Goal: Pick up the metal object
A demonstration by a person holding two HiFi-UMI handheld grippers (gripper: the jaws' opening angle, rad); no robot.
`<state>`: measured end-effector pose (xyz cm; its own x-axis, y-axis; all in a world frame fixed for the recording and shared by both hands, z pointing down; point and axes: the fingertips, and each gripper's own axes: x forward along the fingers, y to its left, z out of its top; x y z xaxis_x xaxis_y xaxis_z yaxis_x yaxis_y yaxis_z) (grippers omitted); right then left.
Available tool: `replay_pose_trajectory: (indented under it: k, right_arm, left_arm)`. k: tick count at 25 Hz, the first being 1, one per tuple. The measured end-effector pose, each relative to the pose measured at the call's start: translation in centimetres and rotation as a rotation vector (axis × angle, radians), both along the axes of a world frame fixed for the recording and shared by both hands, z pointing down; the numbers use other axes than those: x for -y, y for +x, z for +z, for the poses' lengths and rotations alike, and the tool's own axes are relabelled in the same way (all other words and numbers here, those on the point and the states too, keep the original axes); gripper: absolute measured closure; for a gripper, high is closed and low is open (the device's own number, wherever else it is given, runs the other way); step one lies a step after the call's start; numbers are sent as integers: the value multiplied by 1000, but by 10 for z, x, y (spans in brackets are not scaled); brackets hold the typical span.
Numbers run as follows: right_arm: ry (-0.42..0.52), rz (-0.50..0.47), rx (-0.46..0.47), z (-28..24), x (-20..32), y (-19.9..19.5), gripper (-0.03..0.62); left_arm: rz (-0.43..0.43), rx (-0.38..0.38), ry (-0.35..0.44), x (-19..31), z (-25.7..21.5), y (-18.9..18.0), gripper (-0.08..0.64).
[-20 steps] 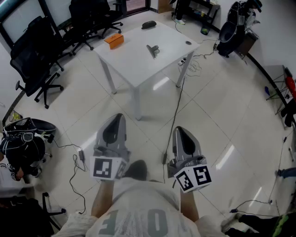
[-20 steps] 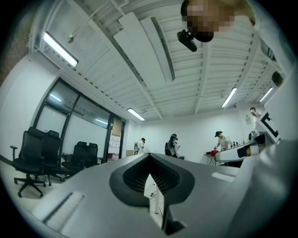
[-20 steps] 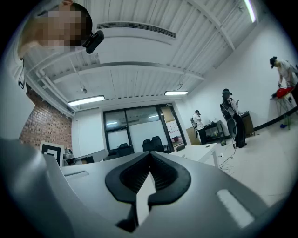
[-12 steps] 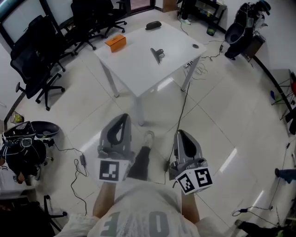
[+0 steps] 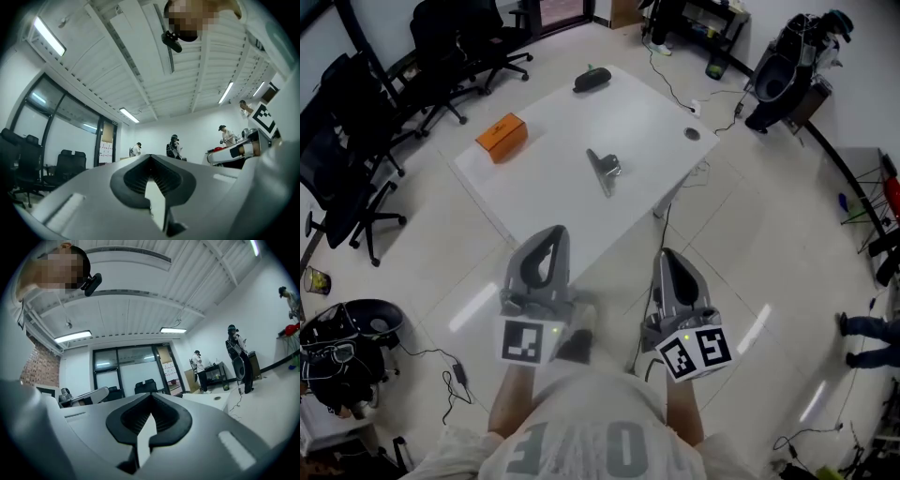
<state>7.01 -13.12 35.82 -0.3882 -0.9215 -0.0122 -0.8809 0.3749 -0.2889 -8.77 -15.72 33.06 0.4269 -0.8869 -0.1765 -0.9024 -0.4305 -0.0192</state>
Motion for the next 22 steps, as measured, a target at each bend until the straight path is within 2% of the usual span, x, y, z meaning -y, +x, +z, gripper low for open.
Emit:
replay_pose_trajectory:
  k: [4,7,10,14,19,22]
  right_arm:
    - [-13,3,13,-1,66,0,581]
    - [-45,-9,7,7,96,2,580]
    - [-65,-24,5,15,123,7,580]
    - [-78,-70,-10,23,153,6,580]
    - [-89,-91,-25,31,183,7,581]
    - [-116,-102,-58,53,207,2,581]
  left_arm:
    - [6,26,2,69,-6,3,558]
    - [-2,41,-9,99,-6,8,558]
    - [-17,43,-20,123,-2,12,558]
    - [-41,9,-30,150,1,18,558]
    - [-36,-1,-20,171,-3,30,558]
    - [-34,3,-34,178,3,34,558]
